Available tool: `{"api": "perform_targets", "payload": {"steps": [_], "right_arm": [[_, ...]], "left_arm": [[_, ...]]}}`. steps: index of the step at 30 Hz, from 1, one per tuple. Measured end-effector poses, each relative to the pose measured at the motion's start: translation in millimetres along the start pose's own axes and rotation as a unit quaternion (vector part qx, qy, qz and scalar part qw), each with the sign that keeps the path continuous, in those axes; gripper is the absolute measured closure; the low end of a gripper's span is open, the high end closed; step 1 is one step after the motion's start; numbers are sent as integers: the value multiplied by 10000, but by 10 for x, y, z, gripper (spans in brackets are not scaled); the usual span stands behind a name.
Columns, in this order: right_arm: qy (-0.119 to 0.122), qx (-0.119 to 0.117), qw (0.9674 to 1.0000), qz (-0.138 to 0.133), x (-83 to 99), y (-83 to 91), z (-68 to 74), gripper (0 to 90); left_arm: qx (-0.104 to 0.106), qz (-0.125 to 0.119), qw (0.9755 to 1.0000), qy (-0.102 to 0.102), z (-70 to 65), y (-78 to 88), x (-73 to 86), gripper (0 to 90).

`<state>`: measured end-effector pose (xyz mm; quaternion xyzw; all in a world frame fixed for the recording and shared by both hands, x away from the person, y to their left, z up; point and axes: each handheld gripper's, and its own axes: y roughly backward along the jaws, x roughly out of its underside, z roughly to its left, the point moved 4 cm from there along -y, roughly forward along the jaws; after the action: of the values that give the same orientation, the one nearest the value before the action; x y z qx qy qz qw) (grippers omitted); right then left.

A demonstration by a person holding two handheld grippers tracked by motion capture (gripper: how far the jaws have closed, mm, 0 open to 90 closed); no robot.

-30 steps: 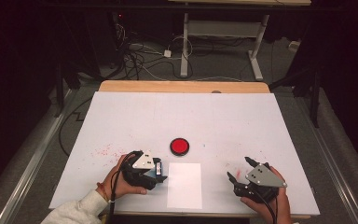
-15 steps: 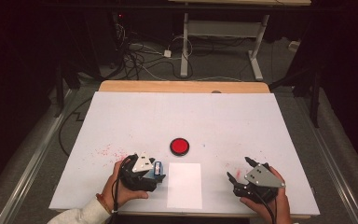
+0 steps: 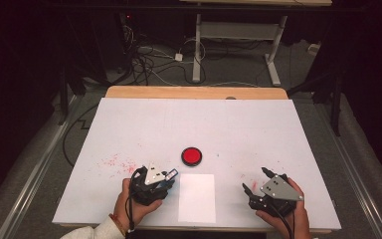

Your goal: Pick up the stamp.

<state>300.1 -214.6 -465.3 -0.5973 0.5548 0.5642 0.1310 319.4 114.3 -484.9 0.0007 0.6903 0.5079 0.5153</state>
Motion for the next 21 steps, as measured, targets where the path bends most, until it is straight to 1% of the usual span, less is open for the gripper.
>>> {"api": "perform_targets", "payload": {"steps": [3,5,7,9,10,11,14,15,17,18,21], "right_arm": [[22,-1,10000,12,2,-1,-1,247],[28,-1,10000,15,3,-3,0,247],[33,-8,10000,19,3,-4,1,247],[37,15,10000,28,4,-5,4,248],[41,8,10000,38,6,-7,4,249],[41,8,10000,38,6,-7,4,249],[49,25,10000,33,6,-6,4,251],[59,17,10000,25,4,-2,0,251],[47,37,10000,-2,0,2,-9,251],[47,37,10000,-2,0,2,-9,251],[9,39,10000,-29,-4,11,-22,251]], "left_arm": [[58,-25,10000,50,41,-1,5,623],[28,-65,10000,27,63,-3,3,659],[4,-47,10000,-63,86,-4,5,672],[71,-55,10000,-32,111,-5,10,683],[115,-39,9999,-50,122,-4,6,683],[115,-39,9999,-50,122,-4,6,684],[37,-12,9998,-184,118,5,-3,684],[55,-42,9998,-188,120,13,-9,684],[-5,-102,9996,-278,133,45,-25,684],[-1,-137,9994,-311,143,62,-34,684],[-27,-244,9990,-366,181,119,-59,685]]}}
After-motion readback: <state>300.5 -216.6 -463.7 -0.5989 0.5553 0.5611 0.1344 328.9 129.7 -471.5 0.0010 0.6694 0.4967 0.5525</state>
